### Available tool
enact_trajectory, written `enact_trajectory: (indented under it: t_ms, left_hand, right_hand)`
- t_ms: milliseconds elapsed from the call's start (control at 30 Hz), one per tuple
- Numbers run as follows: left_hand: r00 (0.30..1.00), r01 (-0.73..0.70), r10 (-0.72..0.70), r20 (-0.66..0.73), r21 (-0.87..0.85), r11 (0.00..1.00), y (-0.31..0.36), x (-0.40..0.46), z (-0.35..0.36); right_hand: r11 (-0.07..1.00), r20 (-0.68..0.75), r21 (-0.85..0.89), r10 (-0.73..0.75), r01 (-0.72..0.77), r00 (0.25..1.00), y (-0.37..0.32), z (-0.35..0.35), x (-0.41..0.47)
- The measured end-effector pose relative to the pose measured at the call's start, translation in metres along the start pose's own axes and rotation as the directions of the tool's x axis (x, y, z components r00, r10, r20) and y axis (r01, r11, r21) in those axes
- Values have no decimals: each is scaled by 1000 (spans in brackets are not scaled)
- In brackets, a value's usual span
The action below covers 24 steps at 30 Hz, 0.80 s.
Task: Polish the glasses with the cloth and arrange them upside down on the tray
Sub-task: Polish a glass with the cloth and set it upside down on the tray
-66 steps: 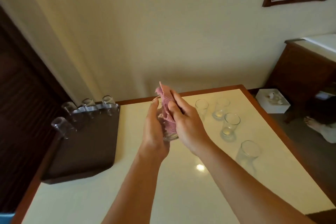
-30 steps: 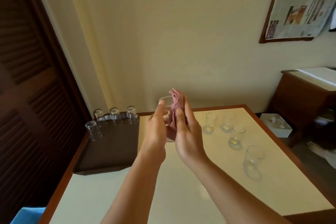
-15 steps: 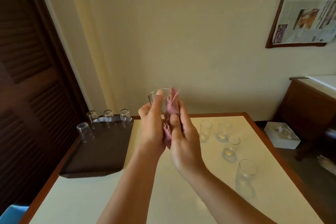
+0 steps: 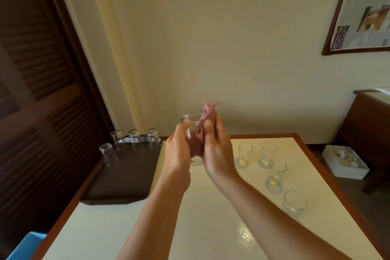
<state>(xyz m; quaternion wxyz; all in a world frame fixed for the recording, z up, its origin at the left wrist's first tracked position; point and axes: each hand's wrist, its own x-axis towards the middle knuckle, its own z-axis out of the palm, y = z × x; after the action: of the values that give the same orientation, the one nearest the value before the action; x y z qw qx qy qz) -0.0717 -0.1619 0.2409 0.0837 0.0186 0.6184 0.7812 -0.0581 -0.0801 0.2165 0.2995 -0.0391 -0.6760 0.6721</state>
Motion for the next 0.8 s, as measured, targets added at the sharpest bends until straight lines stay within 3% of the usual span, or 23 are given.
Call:
enact_trajectory:
  t_ms: [100, 200, 267, 333, 433, 533, 567, 633, 700, 733, 800]
  left_hand:
    - [989, 82, -77, 124, -32, 996, 0, 2, -5]
    - [996, 80, -84, 1, -298, 951, 5, 10, -13]
    - [996, 63, -78, -50, -252, 966, 4, 5, -14]
    - [998, 68, -68, -2, -78, 995, -1, 3, -10]
    - [997, 47, -39, 60, -125, 991, 2, 2, -7]
    - [994, 3, -31, -109, -254, 967, 8, 8, -10]
    - [993, 11, -36, -112, -216, 976, 8, 7, -9]
    - [996, 29, -35, -78, -73, 997, 3, 2, -4]
    - [999, 10, -9, -46, 17, 1000, 0, 1, 1]
    - [999, -9, 9, -40, 1, 1000, 2, 1, 1]
    - [991, -91, 83, -104, -79, 993, 6, 5, 0]
  right_hand:
    - [989, -9, -131, -67, 65, 998, -5, 1, -2]
    - [957, 131, -227, -153, 179, 980, -4, 3, -39]
    - [984, 118, -124, -117, 131, 986, 0, 3, -26]
    - [999, 12, 43, 0, -1, 1000, -1, 3, 2]
    - [987, 14, -103, -124, 125, 992, -5, 8, -9]
    - [977, 185, -98, -169, 189, 968, -2, 9, -33]
    - [988, 189, 6, -154, 155, 970, -1, 8, -26]
    - [983, 61, 180, 9, -20, 998, 1, 6, 4]
    - [976, -47, 191, 117, -106, 992, -2, 7, 16]
    - [988, -59, 143, 75, -66, 995, -1, 8, 10]
    - [997, 34, 70, 28, -30, 999, 4, 14, -17]
